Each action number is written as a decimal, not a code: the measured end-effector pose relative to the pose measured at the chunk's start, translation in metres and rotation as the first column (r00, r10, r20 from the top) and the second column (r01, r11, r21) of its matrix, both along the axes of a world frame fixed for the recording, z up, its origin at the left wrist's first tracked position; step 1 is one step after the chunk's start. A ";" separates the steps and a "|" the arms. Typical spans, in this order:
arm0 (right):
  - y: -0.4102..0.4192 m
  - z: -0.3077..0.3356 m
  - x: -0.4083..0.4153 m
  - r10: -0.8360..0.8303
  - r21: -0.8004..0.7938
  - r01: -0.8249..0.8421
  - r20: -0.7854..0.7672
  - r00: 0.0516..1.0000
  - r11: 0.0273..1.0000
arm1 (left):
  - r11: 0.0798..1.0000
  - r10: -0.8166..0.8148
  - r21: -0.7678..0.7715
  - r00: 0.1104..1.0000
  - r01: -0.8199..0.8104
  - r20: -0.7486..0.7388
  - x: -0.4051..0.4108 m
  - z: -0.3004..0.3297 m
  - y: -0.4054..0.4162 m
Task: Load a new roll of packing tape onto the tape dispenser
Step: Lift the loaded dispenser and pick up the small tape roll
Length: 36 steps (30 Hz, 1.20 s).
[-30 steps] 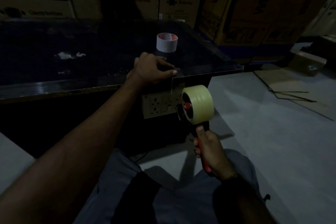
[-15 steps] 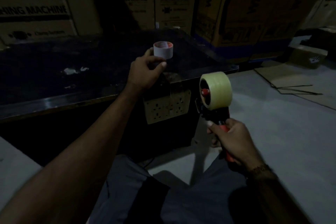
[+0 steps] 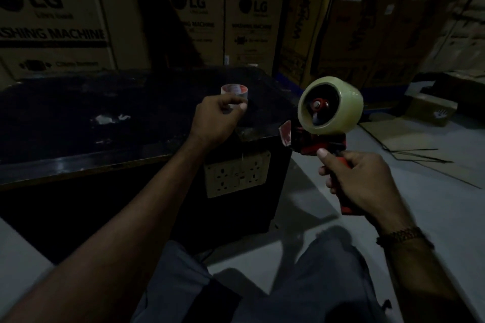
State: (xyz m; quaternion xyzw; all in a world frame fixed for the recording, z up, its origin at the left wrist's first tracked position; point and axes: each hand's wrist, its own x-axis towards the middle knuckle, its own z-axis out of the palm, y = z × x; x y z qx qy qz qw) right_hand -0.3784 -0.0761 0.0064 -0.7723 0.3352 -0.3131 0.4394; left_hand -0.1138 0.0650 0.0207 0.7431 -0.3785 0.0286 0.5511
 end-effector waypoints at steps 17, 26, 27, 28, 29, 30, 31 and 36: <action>0.022 0.039 0.197 0.369 0.141 -0.380 0.100 0.924 0.914 | 0.961 0.232 -0.109 0.954 -0.256 -0.191 0.058 0.011 0.051; 0.047 0.025 0.292 0.537 0.124 -0.525 -0.092 0.839 0.842 | 0.916 0.347 -0.071 0.870 -0.395 -0.351 0.103 0.010 0.095; 0.050 0.022 0.298 0.539 0.111 -0.529 -0.111 0.835 0.842 | 0.921 0.332 -0.066 0.860 -0.385 -0.387 0.105 0.008 0.099; 0.052 0.021 0.303 0.542 0.107 -0.532 -0.116 0.832 0.840 | 0.926 0.308 -0.074 0.853 -0.371 -0.421 0.108 0.006 0.102; 0.056 0.020 0.307 0.546 0.113 -0.535 -0.112 0.831 0.837 | 0.928 0.291 -0.082 0.844 -0.364 -0.450 0.110 0.005 0.105; 0.059 0.019 0.310 0.549 0.127 -0.536 -0.107 0.829 0.834 | 0.926 0.287 -0.088 0.838 -0.366 -0.464 0.112 0.004 0.107; 0.061 0.017 0.313 0.553 0.144 -0.538 -0.099 0.827 0.831 | 0.923 0.298 -0.083 0.834 -0.376 -0.464 0.113 0.003 0.109; 0.063 0.008 0.322 0.549 0.189 -0.524 -0.118 0.828 0.831 | 0.922 0.305 -0.064 0.820 -0.381 -0.484 0.120 -0.003 0.109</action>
